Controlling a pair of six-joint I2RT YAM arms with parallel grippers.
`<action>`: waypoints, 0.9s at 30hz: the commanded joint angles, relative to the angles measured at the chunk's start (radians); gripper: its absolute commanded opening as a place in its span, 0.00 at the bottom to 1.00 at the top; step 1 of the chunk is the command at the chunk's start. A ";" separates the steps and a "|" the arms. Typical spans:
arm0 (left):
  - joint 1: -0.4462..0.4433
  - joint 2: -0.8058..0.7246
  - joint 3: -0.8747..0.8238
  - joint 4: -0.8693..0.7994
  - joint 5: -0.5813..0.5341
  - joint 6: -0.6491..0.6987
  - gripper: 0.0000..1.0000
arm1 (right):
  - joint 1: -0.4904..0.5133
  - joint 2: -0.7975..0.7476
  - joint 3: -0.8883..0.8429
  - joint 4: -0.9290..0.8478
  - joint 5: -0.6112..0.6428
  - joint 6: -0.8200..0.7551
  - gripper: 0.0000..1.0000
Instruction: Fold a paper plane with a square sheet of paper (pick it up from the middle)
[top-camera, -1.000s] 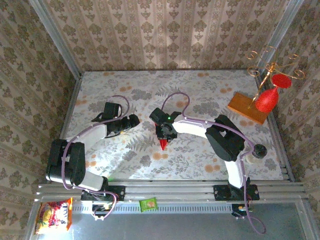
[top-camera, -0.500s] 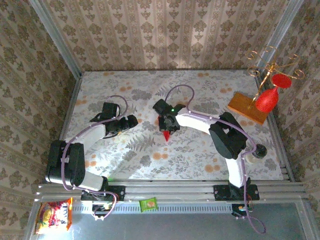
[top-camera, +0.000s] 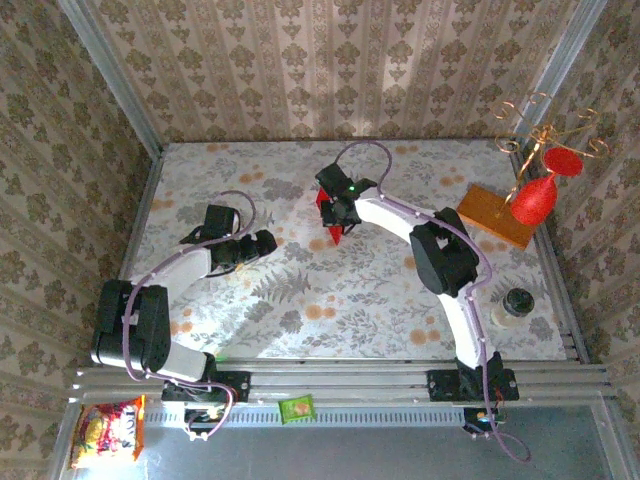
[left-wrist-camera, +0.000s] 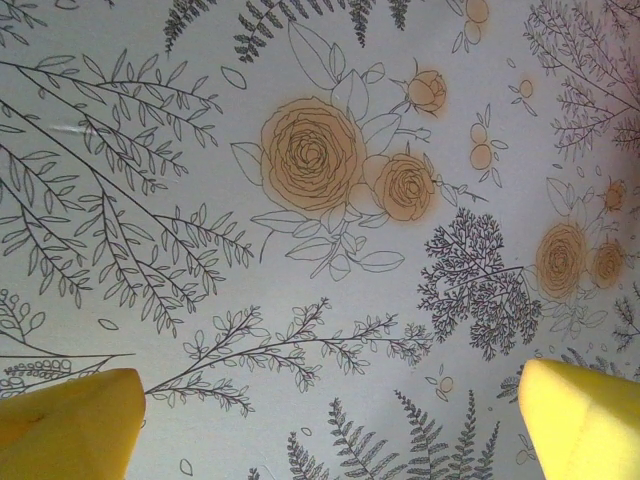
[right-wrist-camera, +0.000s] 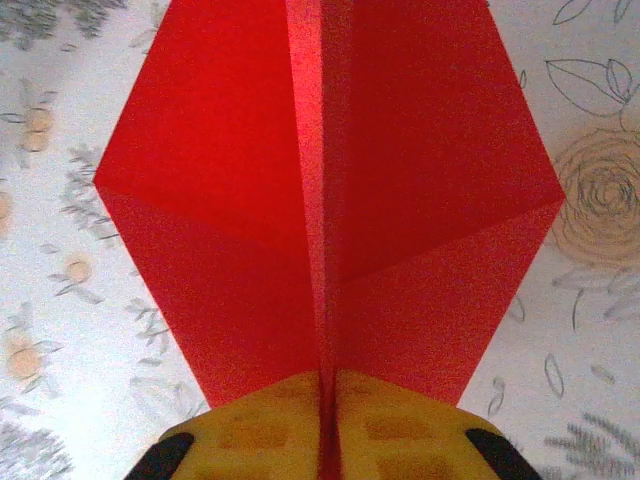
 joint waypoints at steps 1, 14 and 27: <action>0.008 0.015 0.002 -0.008 0.018 0.022 0.97 | -0.012 0.049 0.058 -0.055 -0.005 -0.049 0.14; 0.006 0.028 -0.006 0.005 0.027 0.019 0.98 | -0.015 0.128 0.115 -0.100 -0.017 -0.046 0.29; 0.005 0.041 0.002 0.007 0.032 0.023 0.98 | 0.001 0.176 0.124 -0.129 0.103 -0.052 0.44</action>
